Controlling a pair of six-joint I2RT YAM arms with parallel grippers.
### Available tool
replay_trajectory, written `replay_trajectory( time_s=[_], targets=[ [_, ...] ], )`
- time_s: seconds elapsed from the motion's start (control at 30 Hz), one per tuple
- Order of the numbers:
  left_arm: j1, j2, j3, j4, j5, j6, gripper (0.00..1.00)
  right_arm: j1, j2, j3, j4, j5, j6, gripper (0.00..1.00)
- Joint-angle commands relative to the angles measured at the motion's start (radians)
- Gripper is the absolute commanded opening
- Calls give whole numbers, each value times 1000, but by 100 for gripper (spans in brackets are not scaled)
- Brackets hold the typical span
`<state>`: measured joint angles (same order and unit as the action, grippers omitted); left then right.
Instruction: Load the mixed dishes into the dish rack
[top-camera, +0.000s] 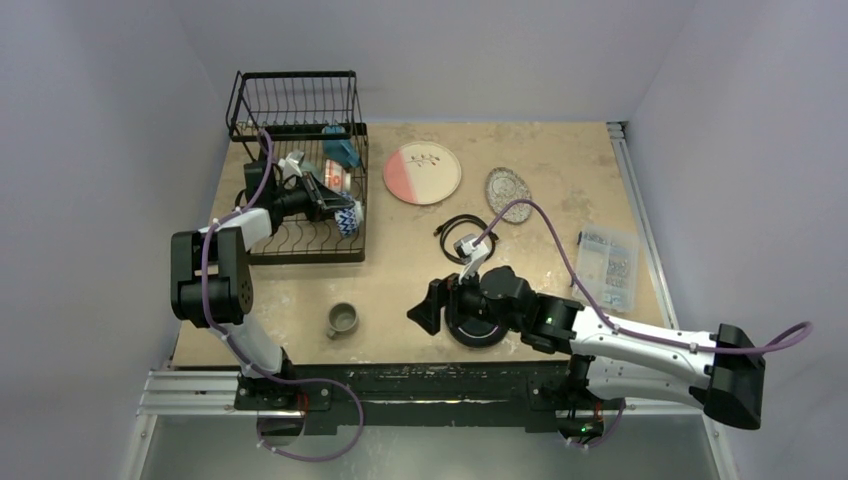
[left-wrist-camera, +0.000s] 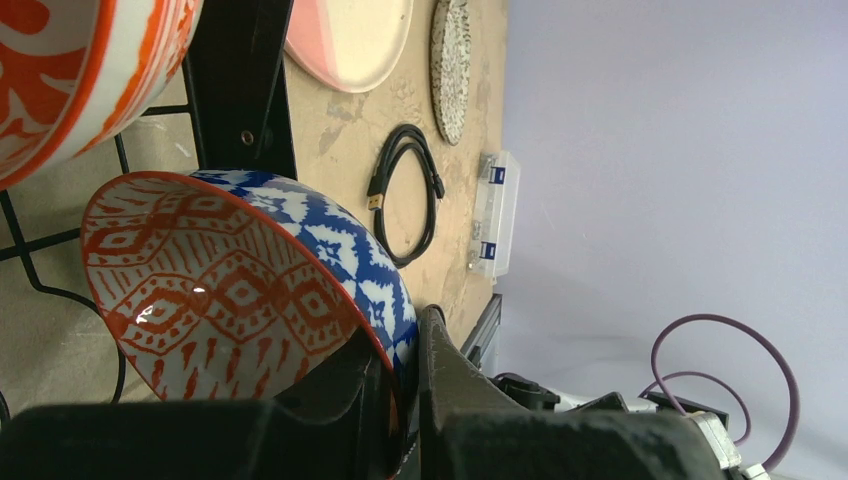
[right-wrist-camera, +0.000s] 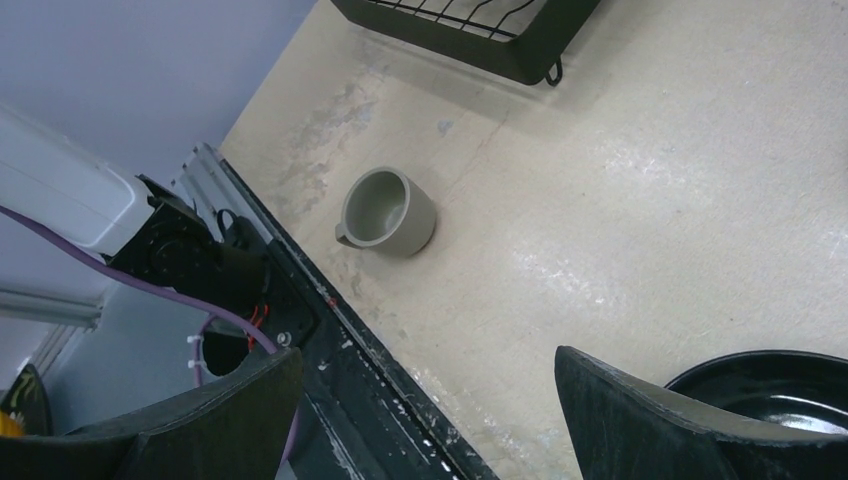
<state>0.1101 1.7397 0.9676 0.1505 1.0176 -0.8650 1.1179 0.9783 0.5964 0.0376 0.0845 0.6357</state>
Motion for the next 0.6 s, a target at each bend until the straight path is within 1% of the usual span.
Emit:
replay_trajectory(
  time_s=[0.0,0.2,0.3,0.43,0.57],
  targets=[
    [-23,8,-8,43,87,-41,0,-6,25,71,37,-23,-14,99],
    [-23,32,-9,1,87,-41,0,-6,53,116,12,-27,-32,99],
    [-22,24,-21,9,84,-54,0,-5,58,131,5,-20,-38,99],
    [-21,18,-41,143,125,-140,0,-6,66,144,-9,-13,-44,99],
    [-22,-11,-44,162,139,-149,0,-10,96,173,-28,-25,-52,99]
  ],
)
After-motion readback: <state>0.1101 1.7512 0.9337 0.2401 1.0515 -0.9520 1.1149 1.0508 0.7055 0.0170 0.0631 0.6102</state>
